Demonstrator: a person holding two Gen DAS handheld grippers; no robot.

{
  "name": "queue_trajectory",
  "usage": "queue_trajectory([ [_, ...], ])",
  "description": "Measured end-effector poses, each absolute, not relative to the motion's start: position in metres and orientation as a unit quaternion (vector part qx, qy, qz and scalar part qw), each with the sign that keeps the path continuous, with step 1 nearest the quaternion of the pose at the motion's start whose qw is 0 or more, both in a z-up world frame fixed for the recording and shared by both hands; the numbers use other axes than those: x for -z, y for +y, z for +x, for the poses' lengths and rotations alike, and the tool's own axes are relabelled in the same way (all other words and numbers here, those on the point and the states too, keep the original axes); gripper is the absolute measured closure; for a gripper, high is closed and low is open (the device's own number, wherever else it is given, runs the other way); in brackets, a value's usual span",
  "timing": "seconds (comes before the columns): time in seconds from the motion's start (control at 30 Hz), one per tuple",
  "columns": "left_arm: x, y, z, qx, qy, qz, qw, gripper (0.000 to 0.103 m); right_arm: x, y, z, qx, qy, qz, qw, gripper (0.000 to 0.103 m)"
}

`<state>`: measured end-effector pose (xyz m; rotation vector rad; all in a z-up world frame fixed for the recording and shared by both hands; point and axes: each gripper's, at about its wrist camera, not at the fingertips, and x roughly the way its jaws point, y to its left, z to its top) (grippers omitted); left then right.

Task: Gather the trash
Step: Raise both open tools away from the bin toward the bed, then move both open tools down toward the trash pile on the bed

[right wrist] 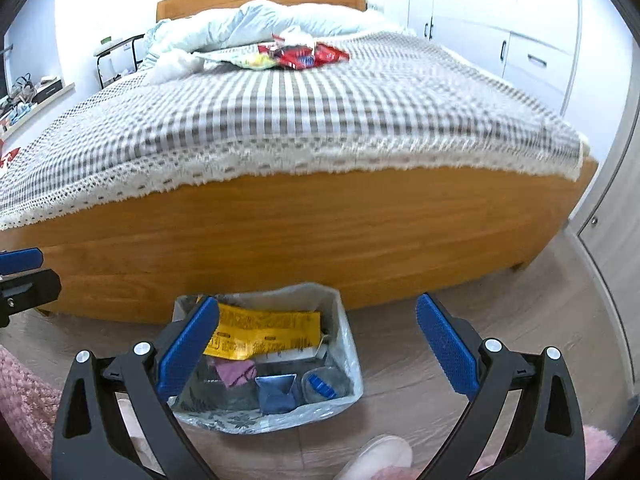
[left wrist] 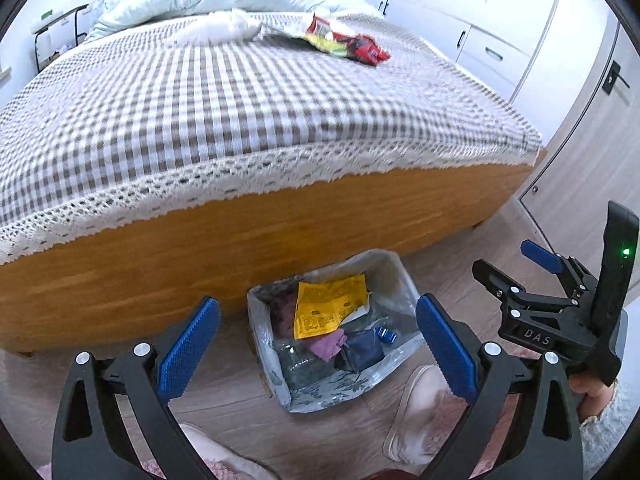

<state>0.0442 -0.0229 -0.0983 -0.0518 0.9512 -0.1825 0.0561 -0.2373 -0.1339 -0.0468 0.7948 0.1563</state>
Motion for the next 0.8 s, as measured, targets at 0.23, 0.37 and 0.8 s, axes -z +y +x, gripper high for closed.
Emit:
queue_trajectory([
  [0.23, 0.077, -0.024, 0.035, 0.081, 0.436, -0.017, 0.896, 0.008, 0.108, -0.242, 0.049, -0.082, 0.344, -0.023, 0.935, 0.008],
  [0.37, 0.063, -0.026, 0.031, 0.081, 0.422, -0.007, 0.903, 0.008, 0.092, -0.243, 0.046, -0.083, 0.317, -0.033, 0.944, 0.008],
  [0.8, 0.004, -0.033, 0.033, 0.107, 0.345, -0.023, 0.932, 0.008, 0.032, -0.236, 0.062, -0.093, 0.239, -0.024, 0.966, 0.008],
])
